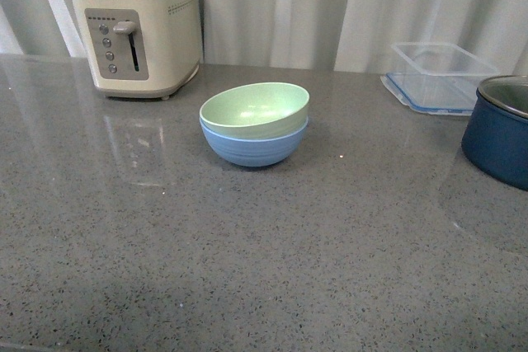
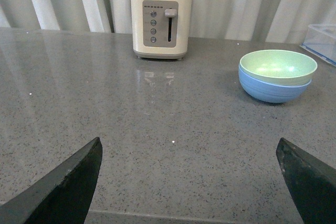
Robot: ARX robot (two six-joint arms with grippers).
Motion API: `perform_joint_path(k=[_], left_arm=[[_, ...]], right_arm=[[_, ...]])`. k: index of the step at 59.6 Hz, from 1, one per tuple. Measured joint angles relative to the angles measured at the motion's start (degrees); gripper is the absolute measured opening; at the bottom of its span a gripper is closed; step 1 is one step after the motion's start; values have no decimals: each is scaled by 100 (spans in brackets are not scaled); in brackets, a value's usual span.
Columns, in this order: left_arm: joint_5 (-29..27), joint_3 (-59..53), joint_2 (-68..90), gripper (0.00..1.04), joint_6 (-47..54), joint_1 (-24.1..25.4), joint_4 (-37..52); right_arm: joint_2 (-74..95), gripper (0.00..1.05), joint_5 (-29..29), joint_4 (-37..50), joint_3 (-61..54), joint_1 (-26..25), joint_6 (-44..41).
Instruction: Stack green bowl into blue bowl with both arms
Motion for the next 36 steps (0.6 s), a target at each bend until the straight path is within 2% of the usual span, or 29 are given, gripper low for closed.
perform_joint_path(k=[17,36], left_arm=[[0,0,0,98,0,0,0],[0,0,0,98,0,0,0]], right_arm=[[0,96,0,0,0,0,0],[0,95,0,0,0,0,2]])
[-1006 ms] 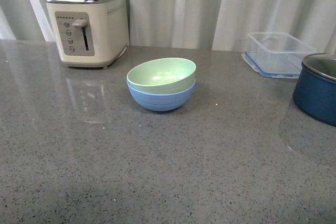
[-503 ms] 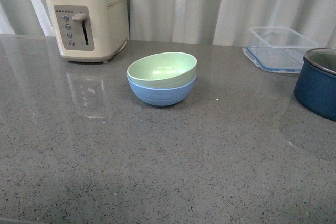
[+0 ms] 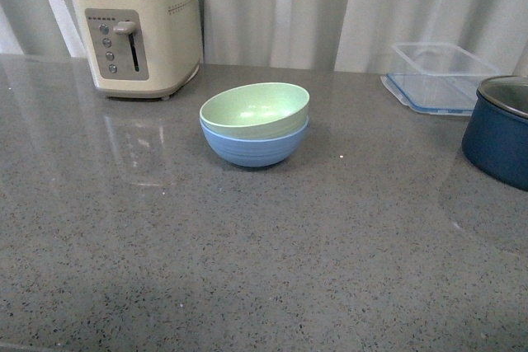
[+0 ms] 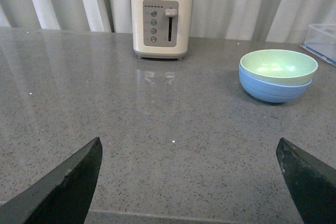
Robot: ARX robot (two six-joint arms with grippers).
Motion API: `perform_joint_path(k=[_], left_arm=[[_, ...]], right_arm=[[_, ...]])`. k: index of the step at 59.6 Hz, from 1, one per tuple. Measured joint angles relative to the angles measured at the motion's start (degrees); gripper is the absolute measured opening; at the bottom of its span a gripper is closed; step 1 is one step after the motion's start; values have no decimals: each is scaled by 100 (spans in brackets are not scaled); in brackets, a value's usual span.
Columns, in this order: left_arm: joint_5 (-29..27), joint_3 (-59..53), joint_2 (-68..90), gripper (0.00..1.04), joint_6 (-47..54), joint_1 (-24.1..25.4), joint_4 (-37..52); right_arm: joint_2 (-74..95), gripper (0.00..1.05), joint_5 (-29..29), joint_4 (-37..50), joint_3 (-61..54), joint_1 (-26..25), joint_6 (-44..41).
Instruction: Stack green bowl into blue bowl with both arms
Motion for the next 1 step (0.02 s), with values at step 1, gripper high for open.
perform_joint_path(k=[1], left_arm=[[0,0,0,98,0,0,0]], right_arm=[[0,95,0,0,0,0,0]])
